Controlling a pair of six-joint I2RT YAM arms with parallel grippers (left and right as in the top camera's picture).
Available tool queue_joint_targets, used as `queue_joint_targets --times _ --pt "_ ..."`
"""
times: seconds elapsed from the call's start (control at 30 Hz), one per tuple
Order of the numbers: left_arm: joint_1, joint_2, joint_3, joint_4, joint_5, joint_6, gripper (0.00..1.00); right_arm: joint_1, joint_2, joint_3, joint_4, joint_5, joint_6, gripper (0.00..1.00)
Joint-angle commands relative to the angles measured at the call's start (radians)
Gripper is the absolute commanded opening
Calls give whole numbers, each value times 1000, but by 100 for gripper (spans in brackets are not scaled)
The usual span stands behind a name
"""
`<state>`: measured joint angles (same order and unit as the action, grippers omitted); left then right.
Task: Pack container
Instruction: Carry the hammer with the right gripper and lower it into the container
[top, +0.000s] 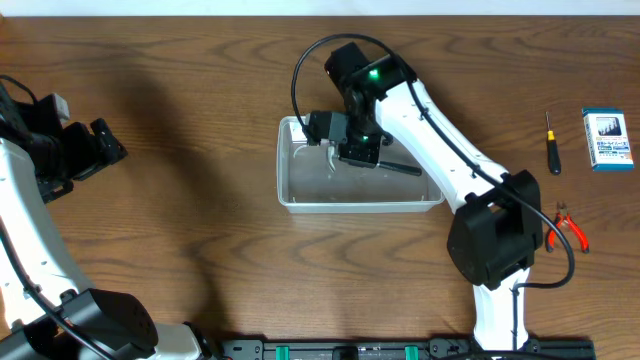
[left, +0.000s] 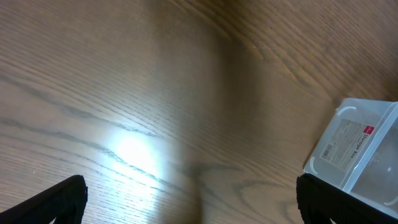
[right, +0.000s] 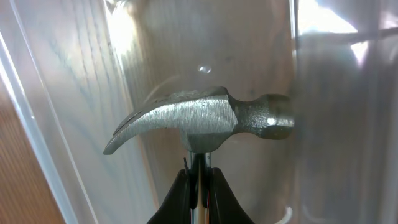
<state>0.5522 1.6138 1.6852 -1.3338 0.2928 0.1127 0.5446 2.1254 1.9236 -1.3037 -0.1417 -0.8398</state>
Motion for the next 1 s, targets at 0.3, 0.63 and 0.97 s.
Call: queue_joint_targets --times 0.3,0.63,0.97 --pt "4 1 0 -1 10 14 98 1 4 -105 57 -37 -2 1" --pt "4 1 0 0 10 14 98 1 4 -171 91 -66 16 1" --pt "4 1 0 0 10 14 98 -1 4 -234 153 -65 35 2"
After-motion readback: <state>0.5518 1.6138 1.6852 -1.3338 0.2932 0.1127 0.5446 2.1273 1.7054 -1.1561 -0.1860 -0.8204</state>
